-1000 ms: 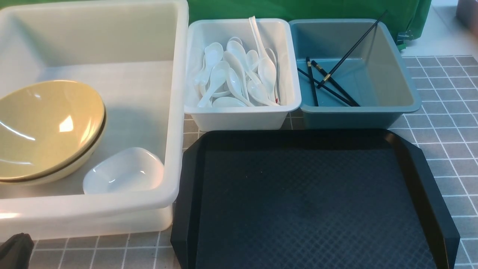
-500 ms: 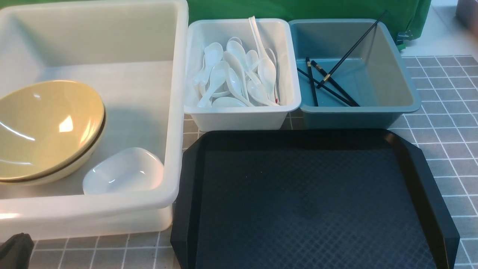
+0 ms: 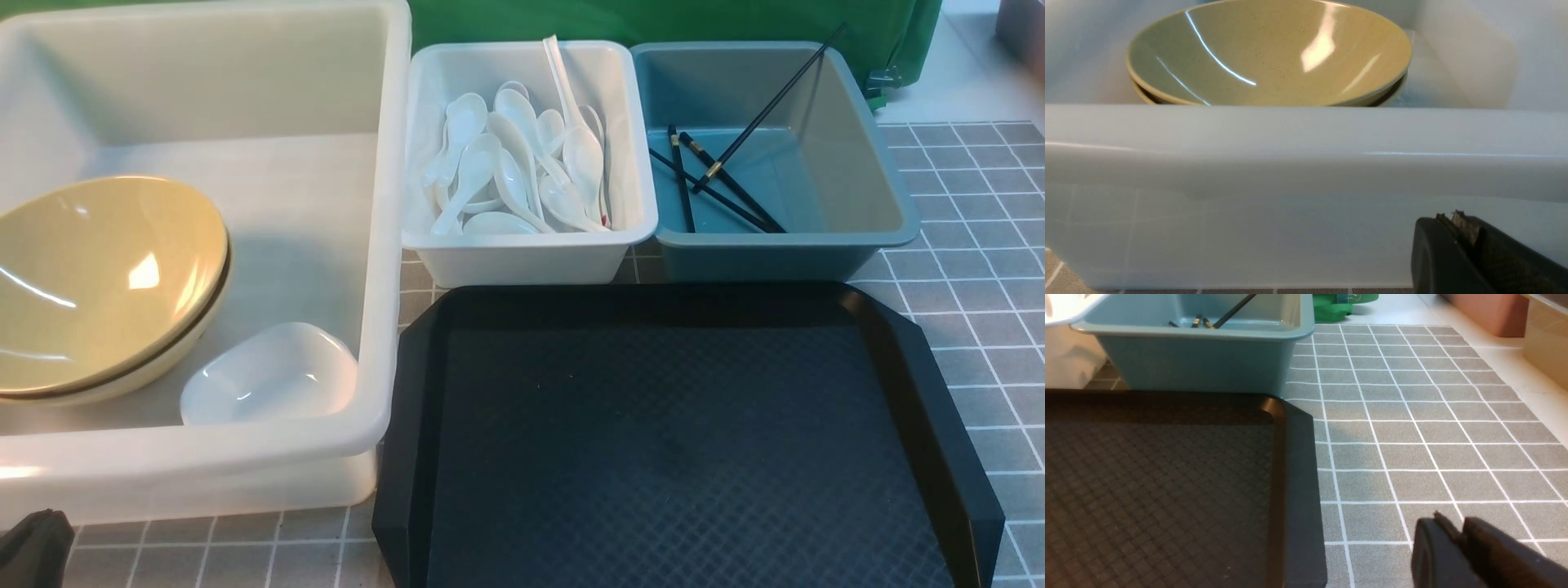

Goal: On grey table put chopsticks spoon bowls plates into blue grey white boxes.

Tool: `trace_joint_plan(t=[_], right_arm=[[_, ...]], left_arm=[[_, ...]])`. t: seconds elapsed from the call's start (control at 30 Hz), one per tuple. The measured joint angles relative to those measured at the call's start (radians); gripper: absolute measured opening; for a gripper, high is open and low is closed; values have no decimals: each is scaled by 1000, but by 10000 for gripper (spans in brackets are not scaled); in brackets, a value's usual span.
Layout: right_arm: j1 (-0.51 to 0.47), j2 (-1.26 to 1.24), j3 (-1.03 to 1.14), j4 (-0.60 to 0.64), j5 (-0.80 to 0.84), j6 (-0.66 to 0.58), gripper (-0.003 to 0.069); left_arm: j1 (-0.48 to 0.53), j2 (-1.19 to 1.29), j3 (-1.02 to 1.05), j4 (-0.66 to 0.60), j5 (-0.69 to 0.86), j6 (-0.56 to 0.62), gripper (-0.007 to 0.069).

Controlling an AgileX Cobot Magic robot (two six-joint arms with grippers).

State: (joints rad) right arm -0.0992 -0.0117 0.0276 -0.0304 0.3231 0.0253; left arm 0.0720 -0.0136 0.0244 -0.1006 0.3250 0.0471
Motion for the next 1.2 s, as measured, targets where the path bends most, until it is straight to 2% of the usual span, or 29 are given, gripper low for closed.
trace_joint_plan(t=[1.2], right_arm=[[0,0,0,0,0,0,153]], left_arm=[[0,0,0,0,0,0,-8]])
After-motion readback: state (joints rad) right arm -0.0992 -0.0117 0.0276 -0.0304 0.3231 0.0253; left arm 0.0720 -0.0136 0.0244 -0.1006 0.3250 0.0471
